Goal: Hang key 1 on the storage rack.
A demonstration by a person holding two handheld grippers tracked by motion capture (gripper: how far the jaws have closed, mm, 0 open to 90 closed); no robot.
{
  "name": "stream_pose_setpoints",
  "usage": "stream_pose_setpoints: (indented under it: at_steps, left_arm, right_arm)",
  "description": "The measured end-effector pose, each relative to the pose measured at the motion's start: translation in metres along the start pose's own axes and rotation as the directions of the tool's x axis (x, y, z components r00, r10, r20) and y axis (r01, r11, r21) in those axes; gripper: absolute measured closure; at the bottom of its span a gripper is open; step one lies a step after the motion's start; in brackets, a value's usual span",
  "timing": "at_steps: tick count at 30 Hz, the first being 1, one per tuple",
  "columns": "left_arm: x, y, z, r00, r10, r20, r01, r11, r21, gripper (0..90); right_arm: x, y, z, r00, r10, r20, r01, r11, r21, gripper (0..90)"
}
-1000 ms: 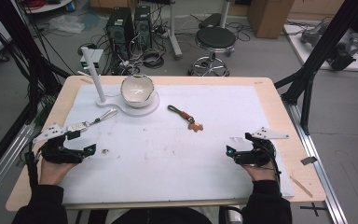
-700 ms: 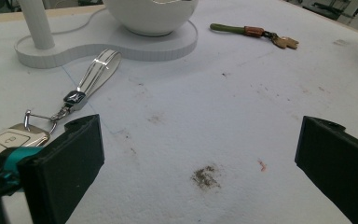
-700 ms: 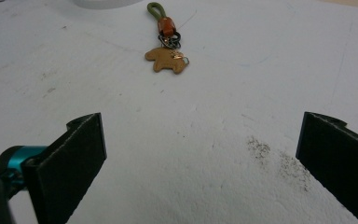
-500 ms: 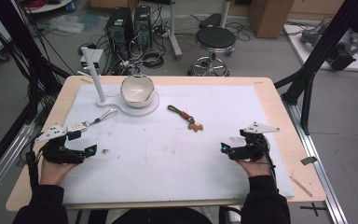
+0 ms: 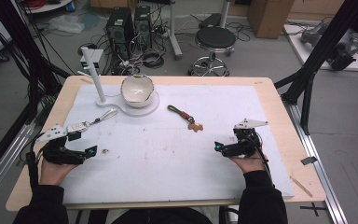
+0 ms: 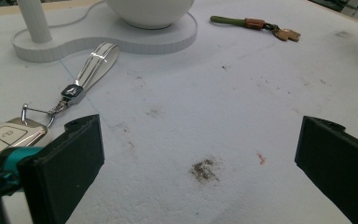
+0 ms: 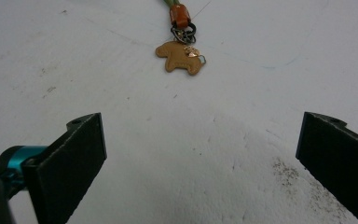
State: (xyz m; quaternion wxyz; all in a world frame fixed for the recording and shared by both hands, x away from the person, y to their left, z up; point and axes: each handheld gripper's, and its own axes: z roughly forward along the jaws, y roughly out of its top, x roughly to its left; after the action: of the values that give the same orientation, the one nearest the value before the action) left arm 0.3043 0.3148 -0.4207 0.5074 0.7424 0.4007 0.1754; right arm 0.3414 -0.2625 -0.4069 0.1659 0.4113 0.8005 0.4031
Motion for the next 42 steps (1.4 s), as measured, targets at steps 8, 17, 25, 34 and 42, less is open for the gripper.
stream_pose_setpoints:
  at_steps: [8, 17, 25, 34, 42]
  left_arm:
    - [0.0, 0.0, 0.0, 1.0, -0.002, 0.001, 0.002, 1.0, -0.003, 1.7]
    - [0.0, 0.0, -0.001, 1.0, -0.003, -0.004, 0.002, 1.0, -0.01, 1.7]
    - [0.0, 0.0, -0.001, 1.0, -0.003, -0.004, 0.003, 0.9999, -0.013, 1.7]
    - [0.001, 0.0, -0.001, 1.0, -0.006, -0.001, 0.006, 0.9998, -0.019, 1.7]
    - [0.002, 0.001, -0.002, 0.9999, -0.006, -0.011, 0.005, 0.9996, -0.029, 1.7]
  right_arm:
    - [0.002, 0.017, 0.007, 0.9999, -0.015, 0.001, 0.015, 1.0, 0.023, 0.6]
    - [0.003, 0.038, 0.019, 0.9991, -0.042, -0.01, 0.043, 0.998, 0.041, 0.7]
    - [0.002, 0.057, 0.03, 0.9985, -0.047, -0.027, 0.048, 0.998, 0.044, 0.7]
    - [0.012, 0.083, 0.055, 0.9947, -0.094, -0.042, 0.098, 0.99, 0.1, 0.7]
    - [0.015, 0.107, 0.072, 0.9931, -0.106, -0.05, 0.112, 0.984, 0.138, 0.7]
